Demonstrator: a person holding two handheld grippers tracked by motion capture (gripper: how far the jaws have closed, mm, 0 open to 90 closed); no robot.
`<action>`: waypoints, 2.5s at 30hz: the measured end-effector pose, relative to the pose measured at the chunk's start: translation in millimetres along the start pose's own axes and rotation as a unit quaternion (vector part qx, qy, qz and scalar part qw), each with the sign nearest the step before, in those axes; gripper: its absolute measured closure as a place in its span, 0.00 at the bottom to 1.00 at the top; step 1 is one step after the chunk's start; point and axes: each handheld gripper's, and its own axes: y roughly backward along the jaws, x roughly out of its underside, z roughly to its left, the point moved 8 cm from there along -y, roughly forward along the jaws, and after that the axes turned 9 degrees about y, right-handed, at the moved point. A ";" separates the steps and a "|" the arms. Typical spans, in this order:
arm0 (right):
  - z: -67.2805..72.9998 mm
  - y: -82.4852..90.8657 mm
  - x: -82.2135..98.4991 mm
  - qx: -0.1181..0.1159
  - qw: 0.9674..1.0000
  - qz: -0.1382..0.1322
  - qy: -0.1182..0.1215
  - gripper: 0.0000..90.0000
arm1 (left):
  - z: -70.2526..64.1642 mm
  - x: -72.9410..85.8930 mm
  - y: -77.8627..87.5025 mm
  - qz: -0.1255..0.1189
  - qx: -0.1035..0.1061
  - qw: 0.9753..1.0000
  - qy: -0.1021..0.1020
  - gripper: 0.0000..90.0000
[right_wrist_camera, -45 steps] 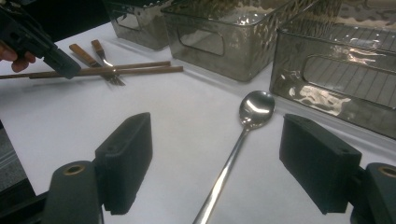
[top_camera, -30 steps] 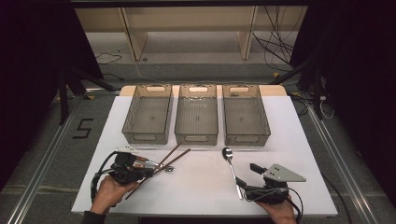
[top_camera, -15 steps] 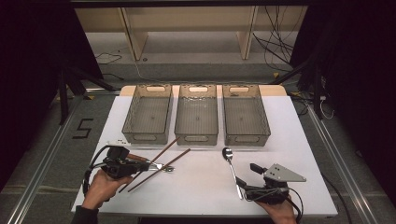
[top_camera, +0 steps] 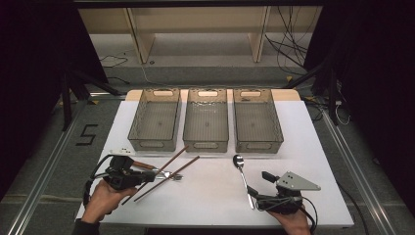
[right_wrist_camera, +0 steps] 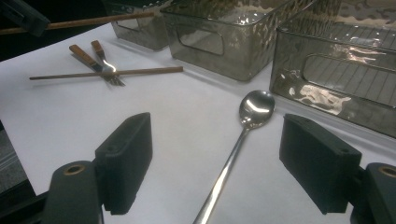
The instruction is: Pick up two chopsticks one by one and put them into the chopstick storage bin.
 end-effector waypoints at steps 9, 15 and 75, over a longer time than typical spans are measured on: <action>0.0 -0.2 0.0 0.000 1.000 0.000 0.000 0.29 | 11.6 -19.8 9.0 -0.029 -0.017 0.999 0.004 0.95; -0.1 0.1 0.0 0.000 1.000 0.000 0.000 0.29 | 22.3 -39.6 12.0 -0.050 -0.025 0.998 0.013 0.94; -3.0 0.6 0.7 -0.003 1.000 -0.003 -0.006 0.29 | 118.3 -165.2 -42.8 -0.053 -0.107 0.992 0.037 0.94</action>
